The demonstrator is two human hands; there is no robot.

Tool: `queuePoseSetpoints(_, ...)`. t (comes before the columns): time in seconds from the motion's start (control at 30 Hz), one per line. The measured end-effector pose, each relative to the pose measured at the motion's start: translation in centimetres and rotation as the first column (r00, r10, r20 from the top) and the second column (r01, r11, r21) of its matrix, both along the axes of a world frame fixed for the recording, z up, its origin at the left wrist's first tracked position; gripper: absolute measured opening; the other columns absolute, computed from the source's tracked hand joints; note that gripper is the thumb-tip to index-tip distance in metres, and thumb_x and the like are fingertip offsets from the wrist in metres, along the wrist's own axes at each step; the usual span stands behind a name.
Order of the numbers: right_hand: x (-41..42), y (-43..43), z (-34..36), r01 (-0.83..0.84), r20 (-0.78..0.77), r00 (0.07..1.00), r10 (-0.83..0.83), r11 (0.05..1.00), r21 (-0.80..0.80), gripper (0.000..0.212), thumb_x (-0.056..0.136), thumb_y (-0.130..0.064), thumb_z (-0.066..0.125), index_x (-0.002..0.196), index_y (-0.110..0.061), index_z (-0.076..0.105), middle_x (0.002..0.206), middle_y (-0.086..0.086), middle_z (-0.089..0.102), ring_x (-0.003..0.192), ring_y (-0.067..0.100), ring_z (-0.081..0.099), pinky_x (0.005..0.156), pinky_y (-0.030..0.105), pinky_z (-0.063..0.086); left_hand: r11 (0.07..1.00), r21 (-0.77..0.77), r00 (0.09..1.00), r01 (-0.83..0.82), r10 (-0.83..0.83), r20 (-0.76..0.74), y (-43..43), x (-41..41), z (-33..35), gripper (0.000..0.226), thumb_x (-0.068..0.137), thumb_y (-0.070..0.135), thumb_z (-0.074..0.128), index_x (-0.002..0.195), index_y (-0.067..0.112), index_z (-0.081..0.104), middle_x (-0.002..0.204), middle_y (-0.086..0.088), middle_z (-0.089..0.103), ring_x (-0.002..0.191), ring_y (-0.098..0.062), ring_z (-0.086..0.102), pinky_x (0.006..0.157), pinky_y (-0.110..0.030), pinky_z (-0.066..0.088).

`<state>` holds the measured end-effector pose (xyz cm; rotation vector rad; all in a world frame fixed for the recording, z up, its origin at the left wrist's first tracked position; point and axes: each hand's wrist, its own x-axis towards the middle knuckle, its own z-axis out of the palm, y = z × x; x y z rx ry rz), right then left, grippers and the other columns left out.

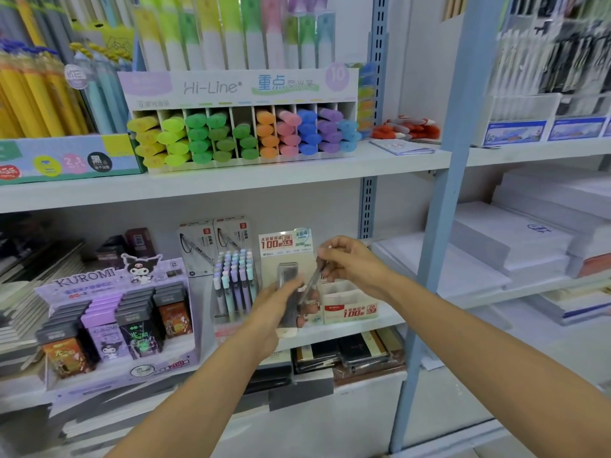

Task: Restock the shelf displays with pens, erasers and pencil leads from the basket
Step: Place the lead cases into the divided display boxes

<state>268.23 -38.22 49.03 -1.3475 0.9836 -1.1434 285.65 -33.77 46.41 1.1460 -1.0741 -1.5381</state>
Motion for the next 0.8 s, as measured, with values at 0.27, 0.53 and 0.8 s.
queuePoseSetpoints(0.27,-2.9,-1.0,-0.9,0.322,-0.114,0.933,-0.342,0.933,-0.159,0.033,0.091,0.006,0.055,0.116,-0.016,0.050,0.118,0.010,0.062,0.090,0.017,0.068,0.073,0.024,0.058,0.996,0.055,0.989,-0.071,0.077,-0.124,-0.9,0.7,-0.6,0.021,0.100,0.005,0.039,0.117,0.004,0.052,0.084,-0.016,0.075,0.067,-0.024,0.071,0.054,-0.032,0.056)
queuePoseSetpoints(0.53,-3.9,-3.8,-2.6,0.329,-0.375,0.779,-0.503,0.837,-0.438,0.025,0.088,-0.002,0.064,0.104,-0.020,0.057,0.098,0.003,0.070,0.096,0.019,0.067,0.083,0.034,0.057,0.995,-0.051,0.994,-0.088,0.084,-0.070,-1.5,1.5,-1.6,0.011,0.098,0.010,0.052,0.107,0.011,0.059,0.089,-0.012,0.076,0.068,-0.020,0.070,0.057,-0.028,0.057)
queuePoseSetpoints(0.8,-2.7,-5.9,-4.2,0.142,-0.535,0.664,-0.522,0.791,-0.596,0.026,0.088,-0.007,0.067,0.108,-0.023,0.064,0.098,-0.009,0.064,0.081,0.000,0.058,0.069,0.005,0.042,0.996,-0.068,0.996,-0.064,0.060,-0.062,-2.5,1.6,-2.6,0.016,0.094,0.012,0.059,0.111,0.010,0.062,0.093,-0.010,0.076,0.072,-0.020,0.070,0.059,-0.028,0.056)
